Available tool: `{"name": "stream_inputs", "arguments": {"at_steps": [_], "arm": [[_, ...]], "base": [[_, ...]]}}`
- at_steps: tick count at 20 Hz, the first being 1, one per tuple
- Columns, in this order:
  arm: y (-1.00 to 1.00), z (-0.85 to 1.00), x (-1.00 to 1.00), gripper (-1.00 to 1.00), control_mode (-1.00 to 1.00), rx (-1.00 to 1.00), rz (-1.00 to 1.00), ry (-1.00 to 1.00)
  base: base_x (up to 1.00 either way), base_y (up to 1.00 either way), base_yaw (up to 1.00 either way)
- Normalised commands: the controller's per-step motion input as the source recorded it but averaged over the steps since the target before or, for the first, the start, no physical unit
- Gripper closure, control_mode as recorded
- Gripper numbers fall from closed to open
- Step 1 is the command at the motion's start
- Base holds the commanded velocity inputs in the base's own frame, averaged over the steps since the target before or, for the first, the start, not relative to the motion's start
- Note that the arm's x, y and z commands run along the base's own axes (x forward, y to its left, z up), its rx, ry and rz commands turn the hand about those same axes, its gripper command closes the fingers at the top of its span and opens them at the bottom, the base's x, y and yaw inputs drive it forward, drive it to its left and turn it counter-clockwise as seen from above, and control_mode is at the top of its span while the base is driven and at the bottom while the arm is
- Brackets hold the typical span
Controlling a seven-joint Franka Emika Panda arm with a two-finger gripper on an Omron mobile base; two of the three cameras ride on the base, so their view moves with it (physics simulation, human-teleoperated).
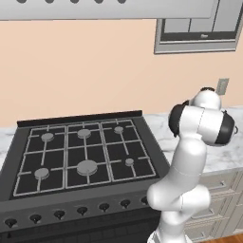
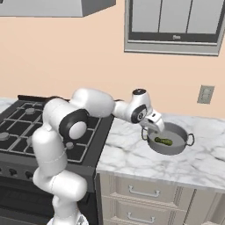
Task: Turn on the sink faucet. Then move the squash from the counter to the sink. Turn off the sink. Move the vegetable from the sink to the pot next to the stove. Finally move the pot to the rear center burner.
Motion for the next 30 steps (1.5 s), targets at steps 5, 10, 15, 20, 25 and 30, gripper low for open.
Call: {"name": "stream_inputs", "arguments": {"at_steps": [5,10,15,20,25,30], "arm": [[0.30,0.00,0.00,-1.00,-1.00,-0.22,0.23,0.21],[0.37,0.00,0.00,-1.00,-1.00,-0.17,0.19,0.20],[0.08,-0.06,0.00,-1.00,-1.00,-0.09,0.11,0.12],[-0.11,-0.12,0.12,-1.00,-1.00,-0.01,0.08,0.01],[-0.23,-0.18,0.23,-1.00,-1.00,0.01,0.07,-0.04],[-0.23,-0.15,0.19,-1.00,-1.00,0.02,0.05,-0.01]], "base": [[0.00,0.00,0.00],[0.00,0.00,0.00],[0.00,0.00,0.00],[0.00,0.00,0.00],[0.00,0.00,0.00],[0.00,0.00,0.00]]}}
